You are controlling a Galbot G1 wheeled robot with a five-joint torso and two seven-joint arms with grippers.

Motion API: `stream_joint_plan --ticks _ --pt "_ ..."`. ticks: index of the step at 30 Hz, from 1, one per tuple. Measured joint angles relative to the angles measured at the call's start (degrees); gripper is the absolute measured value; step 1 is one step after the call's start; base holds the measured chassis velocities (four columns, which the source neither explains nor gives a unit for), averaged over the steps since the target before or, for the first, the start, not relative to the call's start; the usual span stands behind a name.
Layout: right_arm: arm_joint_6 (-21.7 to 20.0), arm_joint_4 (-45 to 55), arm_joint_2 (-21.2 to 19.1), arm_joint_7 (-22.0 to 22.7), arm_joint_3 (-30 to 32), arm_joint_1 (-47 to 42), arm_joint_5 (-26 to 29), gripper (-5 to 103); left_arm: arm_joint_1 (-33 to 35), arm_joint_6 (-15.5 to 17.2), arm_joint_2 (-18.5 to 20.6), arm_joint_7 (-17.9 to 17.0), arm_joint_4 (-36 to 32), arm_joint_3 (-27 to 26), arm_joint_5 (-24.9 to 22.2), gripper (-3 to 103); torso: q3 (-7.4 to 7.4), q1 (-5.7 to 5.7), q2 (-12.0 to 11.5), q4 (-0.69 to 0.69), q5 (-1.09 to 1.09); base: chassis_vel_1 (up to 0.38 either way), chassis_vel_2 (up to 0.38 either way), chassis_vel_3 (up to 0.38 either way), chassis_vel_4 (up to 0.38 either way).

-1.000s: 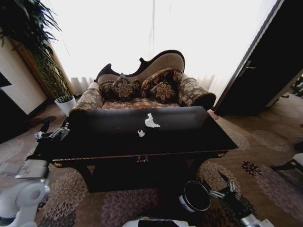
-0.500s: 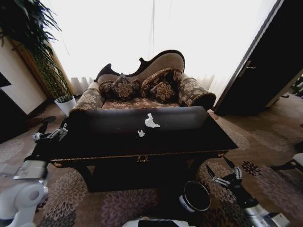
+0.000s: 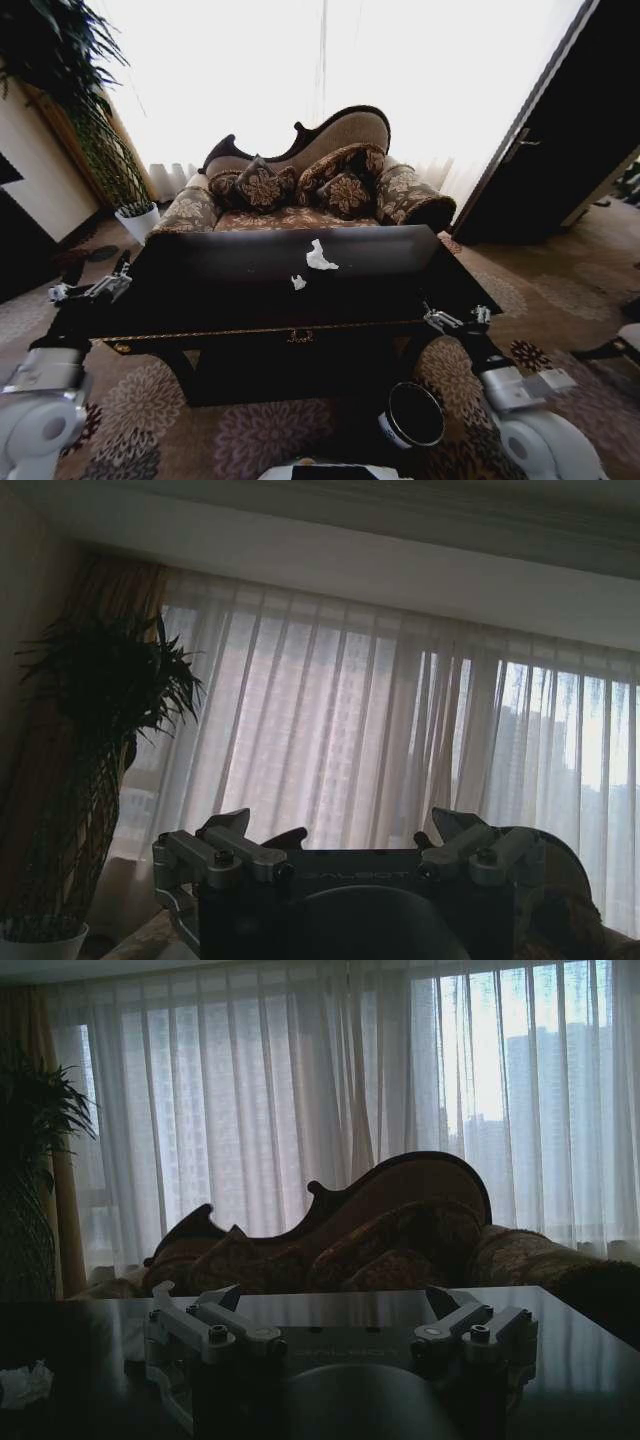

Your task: Move to the front of the table and place the trash on the table into the trash bin.

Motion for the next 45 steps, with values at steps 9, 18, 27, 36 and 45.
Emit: stream_joint_plan --ticks 9,18,27,36,45 --pt "-6.58 -4.97 -13.96 2.76 -10.26 18.15 7.73 100 2.44 -0.07 -2.64 0.23 -2.27 -0.37 1.11 100 0.00 0.00 0.00 0.01 -0.01 0.000 0.000 0.000 0.000" --pt "-10.94 -11.91 -25.62 3.51 -25.56 39.94 12.53 100 3.91 0.05 -4.10 0.28 -3.17 -1.01 2.08 100 0.01 0.01 0.00 0.02 -0.01 0.000 0.000 0.000 0.000" --pt "-13.09 -15.22 -31.17 0.28 -33.45 48.33 13.25 100 1.90 1.03 -1.72 0.30 -1.62 2.75 3.23 100 0.00 0.00 0.00 -0.04 0.00 0.000 0.000 0.000 0.000" --pt "-18.71 -19.39 -28.40 -5.06 -50.48 67.05 14.43 100 2.03 0.82 -3.73 0.43 -2.02 5.00 5.28 100 0.00 0.00 0.00 0.01 -0.02 0.000 0.000 0.000 0.000" --pt "-19.52 -25.59 -25.07 -4.69 -62.00 79.09 14.45 100 2.06 0.66 -4.01 0.55 -2.01 5.36 5.74 100 0.00 0.00 0.01 0.00 -0.02 0.000 0.000 0.000 0.000"
